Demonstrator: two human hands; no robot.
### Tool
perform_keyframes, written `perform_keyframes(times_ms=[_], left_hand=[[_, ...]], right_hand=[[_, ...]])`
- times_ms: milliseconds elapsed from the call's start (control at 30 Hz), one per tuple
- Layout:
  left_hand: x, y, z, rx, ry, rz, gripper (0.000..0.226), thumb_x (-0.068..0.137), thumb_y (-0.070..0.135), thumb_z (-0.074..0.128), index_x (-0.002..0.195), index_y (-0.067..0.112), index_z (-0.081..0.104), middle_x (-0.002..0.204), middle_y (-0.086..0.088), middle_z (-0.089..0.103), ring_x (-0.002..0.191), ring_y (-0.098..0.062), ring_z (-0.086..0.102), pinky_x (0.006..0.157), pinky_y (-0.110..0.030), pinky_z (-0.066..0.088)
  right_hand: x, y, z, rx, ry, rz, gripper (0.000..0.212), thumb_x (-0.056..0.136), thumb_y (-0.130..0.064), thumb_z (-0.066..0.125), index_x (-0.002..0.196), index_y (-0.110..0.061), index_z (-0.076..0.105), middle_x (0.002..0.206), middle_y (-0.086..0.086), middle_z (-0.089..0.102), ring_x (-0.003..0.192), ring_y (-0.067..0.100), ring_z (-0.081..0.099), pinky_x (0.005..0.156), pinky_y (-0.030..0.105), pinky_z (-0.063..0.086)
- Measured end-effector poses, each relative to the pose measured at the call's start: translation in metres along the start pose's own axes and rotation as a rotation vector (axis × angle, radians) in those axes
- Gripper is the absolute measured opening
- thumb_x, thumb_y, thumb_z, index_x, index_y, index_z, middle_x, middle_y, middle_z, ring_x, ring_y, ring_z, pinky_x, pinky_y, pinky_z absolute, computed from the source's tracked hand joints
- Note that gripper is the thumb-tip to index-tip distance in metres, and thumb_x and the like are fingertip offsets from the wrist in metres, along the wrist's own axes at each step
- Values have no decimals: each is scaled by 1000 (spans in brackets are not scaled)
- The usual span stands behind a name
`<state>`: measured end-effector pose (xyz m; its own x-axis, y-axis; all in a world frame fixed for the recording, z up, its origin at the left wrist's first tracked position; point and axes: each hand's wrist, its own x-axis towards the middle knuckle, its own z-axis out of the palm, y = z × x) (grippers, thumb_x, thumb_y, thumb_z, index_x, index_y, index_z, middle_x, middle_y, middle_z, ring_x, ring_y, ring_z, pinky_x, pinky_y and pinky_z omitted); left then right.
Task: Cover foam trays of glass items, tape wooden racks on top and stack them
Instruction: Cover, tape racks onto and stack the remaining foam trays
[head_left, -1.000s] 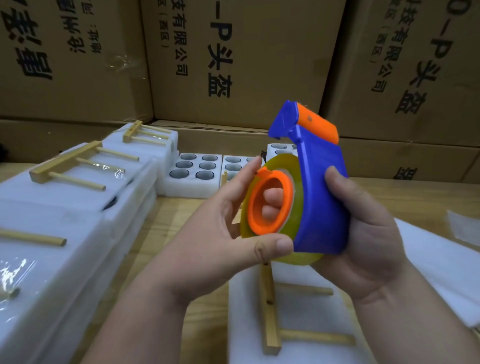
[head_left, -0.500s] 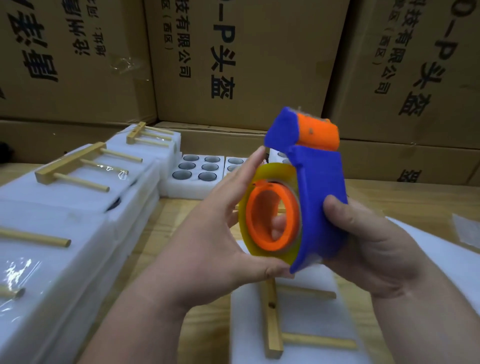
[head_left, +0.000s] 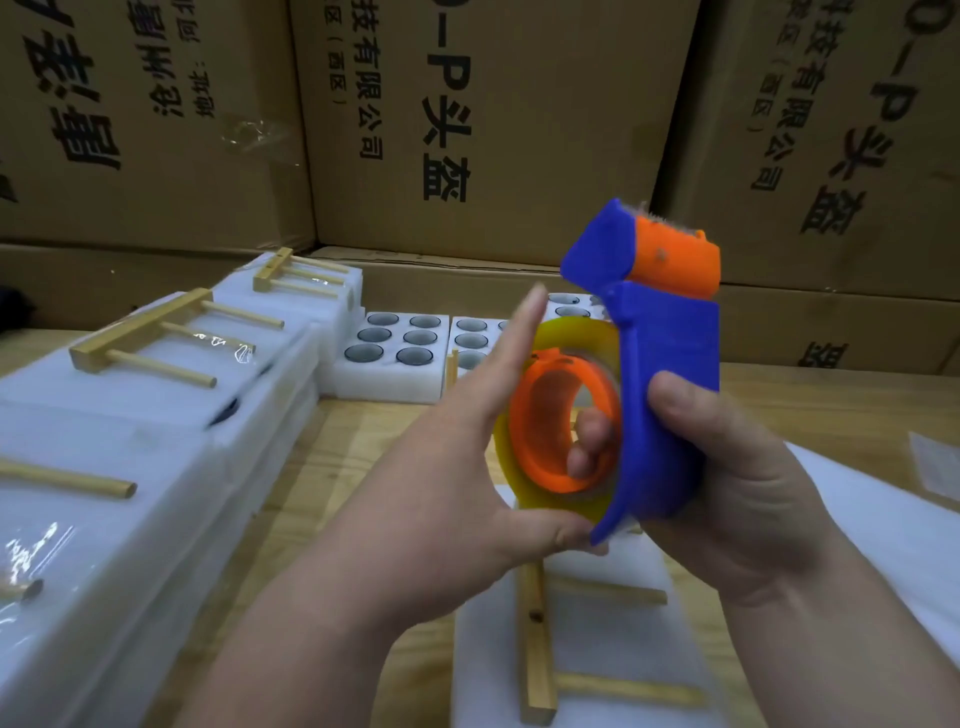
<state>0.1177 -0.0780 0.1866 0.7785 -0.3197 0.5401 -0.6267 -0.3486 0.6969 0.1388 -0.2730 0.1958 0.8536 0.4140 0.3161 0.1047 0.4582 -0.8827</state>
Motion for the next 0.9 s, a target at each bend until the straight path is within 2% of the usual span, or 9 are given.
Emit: perform_keyframes(times_ms=[67,133,233,333,400,533,633,733,900], left_hand=[[-1,-2,-1,31,-36,-37,123,70,28,91,149,67,5,156,40,24,146,14,18,121,-37,29],[-2,-3,-6,7,0,-49,106,79,31,84,150,65,13,154,42,26,144,16,19,120,-37,30],[-2,1,-13,-220,184,-42,77,83,32,73,147,55,38,147,33,47,140,10,37,111,-34,42],[-1,6,-22,-366,406,1,52,86,33,69,135,39,57,130,17,67,126,-4,59,99,-24,53],[-1,10,-28,-419,461,11,44,84,40,70,127,36,63,124,10,70,120,-12,64,96,-28,56],[-3,15,-36,-458,446,-11,47,79,53,62,123,36,67,126,5,70,119,-19,65,97,-46,53],[-4,18,-37,-437,390,2,51,79,53,62,126,33,66,128,6,69,120,-17,64,93,-40,55],[-6,21,-38,-357,316,16,53,78,49,64,128,31,65,127,8,69,121,-13,63,86,-29,57],[-10,23,-39,-224,241,-15,39,75,50,70,113,42,73,114,14,75,115,-14,67,93,-47,51]], right_hand=[[1,2,3,-122,40,-22,48,66,-45,90,96,-11,76,84,14,73,74,28,72,64,37,59],[1,3,4,-210,91,-29,49,62,-48,91,93,-13,77,85,14,74,75,27,73,64,36,59],[-2,2,4,-378,188,-54,60,56,-52,93,100,-16,75,91,13,76,82,29,75,65,35,59],[-8,-1,5,-655,203,-148,47,58,-46,88,101,-37,71,95,1,77,85,20,75,60,24,58],[-11,-3,6,-814,175,-190,43,60,-43,87,99,-43,69,90,-9,77,80,11,75,56,16,55],[-12,-5,7,-983,150,-191,42,60,-40,89,96,-40,67,83,-12,75,71,8,72,54,14,52],[-12,-6,8,-1070,109,-156,49,59,-57,85,101,-42,65,87,-16,74,74,6,71,56,15,54],[-12,-5,9,-1132,60,-143,50,61,-61,81,103,-39,64,88,-14,74,75,9,71,55,19,54],[-12,-5,11,-1179,12,-139,47,62,-60,80,100,-39,64,85,-14,73,72,8,70,54,15,50]])
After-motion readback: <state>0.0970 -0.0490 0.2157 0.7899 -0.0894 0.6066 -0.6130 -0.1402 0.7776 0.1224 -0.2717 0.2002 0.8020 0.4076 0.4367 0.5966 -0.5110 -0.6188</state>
